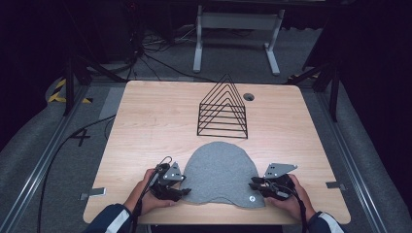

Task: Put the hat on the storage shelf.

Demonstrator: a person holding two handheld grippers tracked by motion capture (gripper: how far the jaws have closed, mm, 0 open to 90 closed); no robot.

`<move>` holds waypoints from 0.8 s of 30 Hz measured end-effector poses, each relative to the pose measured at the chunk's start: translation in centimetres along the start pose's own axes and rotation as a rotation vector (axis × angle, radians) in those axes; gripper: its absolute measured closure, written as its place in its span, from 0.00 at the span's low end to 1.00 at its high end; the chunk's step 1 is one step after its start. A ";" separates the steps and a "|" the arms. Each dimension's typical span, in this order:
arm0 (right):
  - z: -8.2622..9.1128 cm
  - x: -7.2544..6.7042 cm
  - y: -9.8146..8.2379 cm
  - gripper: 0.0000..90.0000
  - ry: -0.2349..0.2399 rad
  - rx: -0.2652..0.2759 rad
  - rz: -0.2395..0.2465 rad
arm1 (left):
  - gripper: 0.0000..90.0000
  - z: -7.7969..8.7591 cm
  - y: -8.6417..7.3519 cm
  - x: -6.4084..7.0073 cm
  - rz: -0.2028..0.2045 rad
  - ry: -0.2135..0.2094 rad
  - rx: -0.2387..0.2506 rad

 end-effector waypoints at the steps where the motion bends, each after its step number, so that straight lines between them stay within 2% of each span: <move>1: 0.0 0.1 0.0 0.74 -0.006 -0.004 -0.002 | 0.52 0.0 0.0 0.0 -0.001 0.014 -0.002; 2: 0.0 0.2 0.1 0.69 -0.014 -0.012 0.003 | 0.47 0.1 0.1 0.0 -0.012 0.020 -0.007; 4: 0.1 0.3 0.2 0.66 -0.022 -0.014 0.002 | 0.45 0.2 0.3 -0.4 -0.012 0.035 0.006; 7: 0.5 1.4 1.1 0.60 -0.058 0.021 -0.026 | 0.37 0.5 1.4 -2.0 0.046 0.060 0.060; 10: 0.4 2.9 2.3 0.55 -0.095 0.030 -0.053 | 0.36 0.5 2.5 -4.0 0.091 0.074 0.096; 11: 0.0 3.7 2.9 0.54 -0.115 0.031 -0.063 | 0.35 0.1 2.9 -5.1 0.103 0.085 0.094; 12: 0.0 3.7 2.9 0.54 -0.115 0.031 -0.063 | 0.34 0.1 2.9 -5.1 0.103 0.085 0.094; 13: -0.4 4.2 3.0 0.54 -0.120 0.025 -0.075 | 0.34 -0.3 3.1 -5.6 0.113 0.083 0.088; 14: -0.8 4.6 3.2 0.54 -0.124 0.020 -0.092 | 0.34 -0.6 3.3 -6.2 0.100 0.094 0.078; 15: -1.2 5.0 3.3 0.54 -0.125 0.015 -0.100 | 0.34 -1.2 3.6 -6.7 0.113 0.091 0.079; 16: -1.8 5.4 3.4 0.54 -0.113 0.007 -0.118 | 0.33 -1.5 3.8 -7.0 0.115 0.084 0.075; 17: -2.5 5.9 3.5 0.53 -0.129 -0.014 -0.122 | 0.32 -2.0 4.0 -7.5 0.112 0.086 0.067; 18: -2.8 6.1 3.7 0.53 -0.132 -0.021 -0.124 | 0.32 -2.6 4.3 -8.1 0.111 0.098 0.057; 20: -3.1 6.2 3.9 0.52 -0.123 -0.019 -0.128 | 0.32 -3.0 4.4 -8.4 0.109 0.102 0.052; 21: -3.3 6.2 4.1 0.52 -0.123 -0.011 -0.128 | 0.32 -3.2 4.4 -8.6 0.115 0.096 0.032; 22: -3.8 6.2 4.4 0.49 -0.126 -0.015 -0.116 | 0.30 -3.7 4.7 -9.0 0.132 0.094 0.042; 24: -4.2 6.2 4.6 0.47 -0.115 -0.033 -0.124 | 0.30 -3.8 4.9 -9.2 0.139 0.092 0.049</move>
Point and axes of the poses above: each handheld gripper's, and its own axes: z roughly backward along the jaws, y roughly out of its top, x roughly to its right, the point moved 8 cm from there along -z, roughly forward along the jaws, and after that the axes turned 1 degree about -y, right-handed, at the moved point
